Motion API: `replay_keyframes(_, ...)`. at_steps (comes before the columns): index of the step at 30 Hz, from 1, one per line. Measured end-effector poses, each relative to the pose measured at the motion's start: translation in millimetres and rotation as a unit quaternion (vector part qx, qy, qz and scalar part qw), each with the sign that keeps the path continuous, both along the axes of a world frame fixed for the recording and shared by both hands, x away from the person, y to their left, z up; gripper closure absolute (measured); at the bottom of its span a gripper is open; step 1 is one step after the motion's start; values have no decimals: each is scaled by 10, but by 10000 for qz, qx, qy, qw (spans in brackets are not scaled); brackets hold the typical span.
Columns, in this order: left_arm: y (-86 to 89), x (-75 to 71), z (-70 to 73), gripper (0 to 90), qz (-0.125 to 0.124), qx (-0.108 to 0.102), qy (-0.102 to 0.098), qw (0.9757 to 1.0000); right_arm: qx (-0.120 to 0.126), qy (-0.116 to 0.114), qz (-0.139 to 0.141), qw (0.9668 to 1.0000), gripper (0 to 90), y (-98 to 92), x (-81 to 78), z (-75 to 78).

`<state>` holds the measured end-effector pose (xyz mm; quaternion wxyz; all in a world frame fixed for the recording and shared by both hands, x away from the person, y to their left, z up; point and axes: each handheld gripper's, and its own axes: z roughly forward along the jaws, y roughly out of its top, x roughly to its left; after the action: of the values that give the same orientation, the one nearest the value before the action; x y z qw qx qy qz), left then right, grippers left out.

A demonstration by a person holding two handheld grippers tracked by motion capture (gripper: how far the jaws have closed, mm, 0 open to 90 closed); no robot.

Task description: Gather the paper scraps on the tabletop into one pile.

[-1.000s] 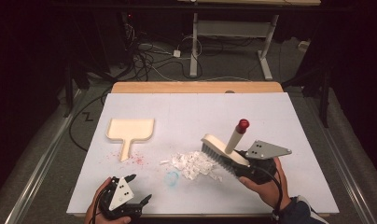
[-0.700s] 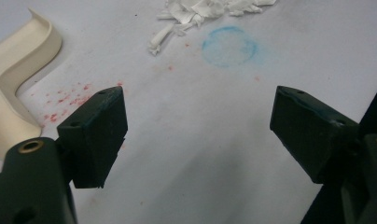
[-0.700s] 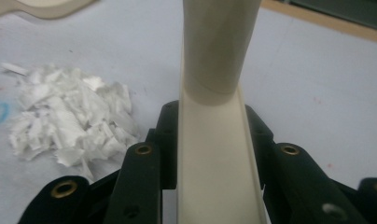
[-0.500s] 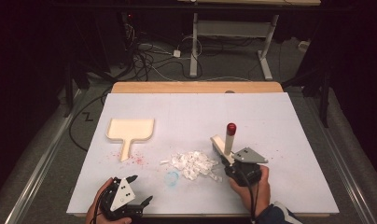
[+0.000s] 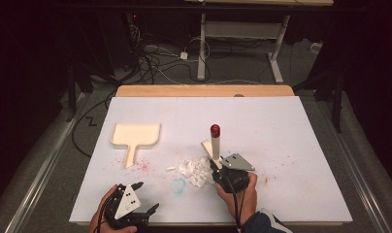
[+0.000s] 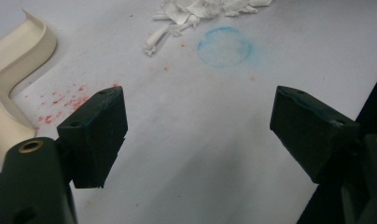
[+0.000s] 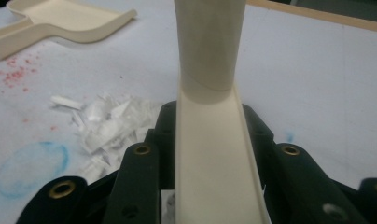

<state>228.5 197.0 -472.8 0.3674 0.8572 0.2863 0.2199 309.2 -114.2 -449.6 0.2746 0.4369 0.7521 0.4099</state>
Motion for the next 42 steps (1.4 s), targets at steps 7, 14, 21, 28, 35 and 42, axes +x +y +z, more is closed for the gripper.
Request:
replay_keyframes(7,-7,6,-11,181,-6,4,29,10000,158,-93,38,9998,680,104,31,3)
replay_keyframes(14,3,2,-13,181,19,23,21,10000,-22,-214,31,9998,680,35,79,58)
replay_keyframes(21,-6,5,-8,181,9,68,-38,10000,48,-294,114,9995,679,-187,75,167)
replay_keyframes(28,-16,1,-3,181,-1,88,-4,10000,24,-246,51,9997,680,-387,40,191)
replay_keyframes(35,-16,2,-3,181,-26,112,-51,9999,-176,-244,-123,9995,680,-327,72,12)
replay_keyframes(42,-13,-1,-14,181,-26,94,18,10000,-248,-344,99,9991,677,-59,18,-62)
